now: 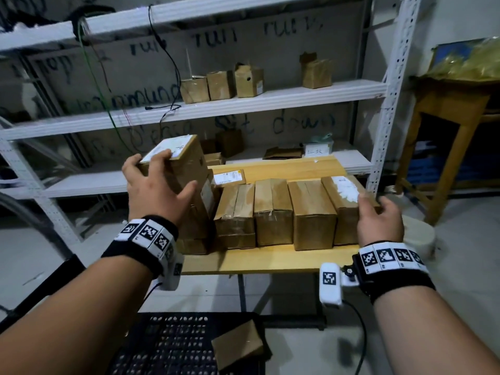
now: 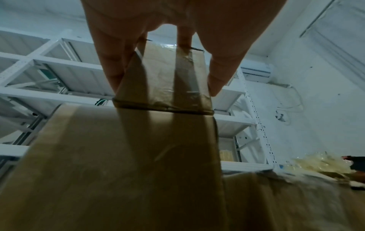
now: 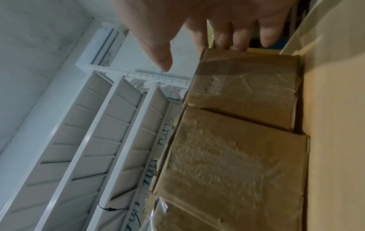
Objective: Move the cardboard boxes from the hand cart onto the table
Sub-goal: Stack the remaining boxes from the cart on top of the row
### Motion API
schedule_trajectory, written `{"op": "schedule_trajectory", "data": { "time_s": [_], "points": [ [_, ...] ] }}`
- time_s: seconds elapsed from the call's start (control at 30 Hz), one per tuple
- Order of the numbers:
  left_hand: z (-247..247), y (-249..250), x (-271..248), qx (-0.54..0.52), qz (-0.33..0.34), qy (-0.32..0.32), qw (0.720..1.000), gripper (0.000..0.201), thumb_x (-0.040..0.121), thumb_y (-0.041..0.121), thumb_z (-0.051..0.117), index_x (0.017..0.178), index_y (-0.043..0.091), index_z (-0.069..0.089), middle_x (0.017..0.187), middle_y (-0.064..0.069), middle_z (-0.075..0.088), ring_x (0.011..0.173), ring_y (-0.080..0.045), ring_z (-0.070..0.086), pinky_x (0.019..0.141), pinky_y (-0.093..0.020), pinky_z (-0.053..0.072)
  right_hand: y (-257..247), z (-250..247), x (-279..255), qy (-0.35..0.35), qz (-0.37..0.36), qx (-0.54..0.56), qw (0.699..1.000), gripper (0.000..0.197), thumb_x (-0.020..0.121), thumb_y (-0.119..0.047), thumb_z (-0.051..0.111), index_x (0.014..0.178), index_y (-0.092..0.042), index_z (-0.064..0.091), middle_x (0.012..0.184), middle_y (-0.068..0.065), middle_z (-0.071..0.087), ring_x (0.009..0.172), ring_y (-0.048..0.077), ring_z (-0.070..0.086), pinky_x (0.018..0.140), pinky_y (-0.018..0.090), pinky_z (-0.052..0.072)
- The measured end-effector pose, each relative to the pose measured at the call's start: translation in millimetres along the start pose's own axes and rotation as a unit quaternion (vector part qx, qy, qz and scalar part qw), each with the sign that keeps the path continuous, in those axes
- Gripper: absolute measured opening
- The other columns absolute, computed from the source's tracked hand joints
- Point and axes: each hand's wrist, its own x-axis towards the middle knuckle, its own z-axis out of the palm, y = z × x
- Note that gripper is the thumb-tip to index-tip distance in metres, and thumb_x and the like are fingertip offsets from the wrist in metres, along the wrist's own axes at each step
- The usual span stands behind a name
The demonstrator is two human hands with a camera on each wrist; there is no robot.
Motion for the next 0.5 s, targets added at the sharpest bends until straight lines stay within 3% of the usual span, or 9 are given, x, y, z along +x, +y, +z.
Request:
{"op": "schedule_trajectory", "data": {
  "time_s": [0.1,0.17,0.3,0.5],
  "points": [
    [-2.0,19.8,-5.5,-0.055,0.020,0.044,0.997,0.076,0.077,0.042,0.087,0.143,0.033,0.051,0.160,-0.016,0.024,0.139,-0.041,0.046,0.119,-0.042,0.040,4.7,0.8,2.8,-0.011,-0.002,0.004,1.000,0.055,0.100,-0.047,0.060,0.148,-0.021,0.053,0.151,0.009,0.056,0.135,0.034,0.053,0.108,0.042,0.042],
    [2.9,47.2,-14.3,-0.087,0.060,0.046,0.993,0.077,0.074,0.043,0.089,0.142,0.033,0.053,0.157,-0.016,0.027,0.136,-0.038,0.048,0.118,-0.043,0.043,10.5,1.3,6.1,-0.012,-0.005,0.009,1.000,0.052,0.100,-0.047,0.060,0.145,-0.022,0.056,0.147,0.009,0.059,0.132,0.034,0.055,0.103,0.039,0.042],
    [40.1,107.5,-36.6,-0.092,0.111,-0.040,0.989,0.078,0.068,0.053,0.091,0.137,0.044,0.054,0.152,-0.011,0.029,0.132,-0.035,0.051,0.113,-0.045,0.049,20.0,2.5,7.7,-0.015,-0.001,0.011,1.000,0.054,0.097,-0.055,0.059,0.138,-0.020,0.062,0.138,0.008,0.066,0.127,0.033,0.060,0.109,0.047,0.047],
    [102.6,158.1,-70.6,-0.035,0.127,-0.123,0.984,0.075,0.069,0.064,0.085,0.132,0.048,0.050,0.143,-0.009,0.028,0.135,-0.034,0.041,0.109,-0.047,0.050,25.5,-1.5,12.7,-0.019,0.003,0.003,1.000,0.053,0.097,-0.057,0.060,0.132,-0.018,0.066,0.127,0.007,0.070,0.119,0.033,0.063,0.099,0.041,0.047]
  ]
}}
